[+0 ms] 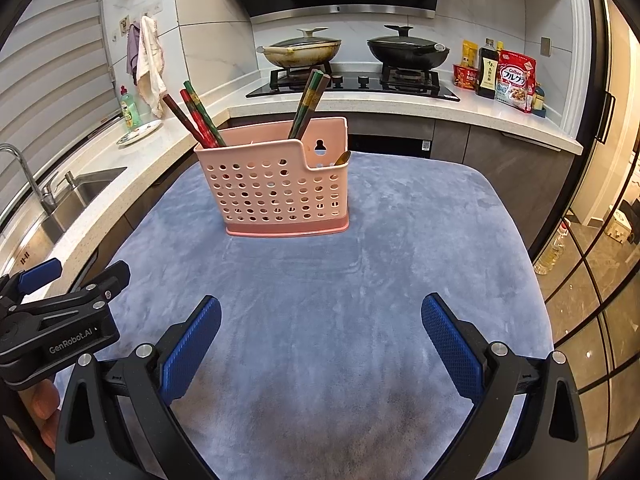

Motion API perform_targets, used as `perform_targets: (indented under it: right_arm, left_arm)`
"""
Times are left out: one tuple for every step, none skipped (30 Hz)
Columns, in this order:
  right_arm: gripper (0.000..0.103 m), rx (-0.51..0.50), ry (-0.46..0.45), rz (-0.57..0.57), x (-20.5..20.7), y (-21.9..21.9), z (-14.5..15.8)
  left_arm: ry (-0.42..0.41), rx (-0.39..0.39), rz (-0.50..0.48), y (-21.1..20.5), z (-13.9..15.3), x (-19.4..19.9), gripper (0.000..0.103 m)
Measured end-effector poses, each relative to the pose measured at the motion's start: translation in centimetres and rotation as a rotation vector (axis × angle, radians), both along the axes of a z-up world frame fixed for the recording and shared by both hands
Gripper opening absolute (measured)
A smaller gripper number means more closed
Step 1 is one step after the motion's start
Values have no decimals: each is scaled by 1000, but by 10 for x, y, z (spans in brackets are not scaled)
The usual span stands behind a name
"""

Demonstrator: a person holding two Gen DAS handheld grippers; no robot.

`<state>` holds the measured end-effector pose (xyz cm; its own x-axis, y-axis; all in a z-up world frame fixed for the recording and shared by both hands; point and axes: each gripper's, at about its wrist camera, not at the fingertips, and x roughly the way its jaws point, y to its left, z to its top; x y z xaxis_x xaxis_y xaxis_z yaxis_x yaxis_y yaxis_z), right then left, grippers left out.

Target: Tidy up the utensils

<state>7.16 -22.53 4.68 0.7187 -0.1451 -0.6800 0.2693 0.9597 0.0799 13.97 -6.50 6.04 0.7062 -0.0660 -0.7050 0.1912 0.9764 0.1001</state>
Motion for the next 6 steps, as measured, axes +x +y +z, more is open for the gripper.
perform_targets:
  right_arm:
    - [97, 1, 0, -1, 0, 0, 0]
    - [97, 1, 0, -2, 0, -1, 0]
    - [97, 1, 0, -3, 0, -1, 0]
    - [97, 1, 0, -3, 0, -1, 1]
    - [97, 1, 0, -3, 0, -2, 0]
    - [97, 1, 0, -3, 0, -2, 0]
  left_arm:
    - [1, -3, 1, 0, 0, 1, 96]
    - [2, -5, 1, 0, 0, 2, 96]
    - [1, -5, 1, 0, 0, 2, 96]
    - [-1, -3, -1, 0, 0, 3, 96]
    - [-1, -2, -1, 0, 0, 3, 96]
    - [-1, -1, -3, -1, 1, 3, 96]
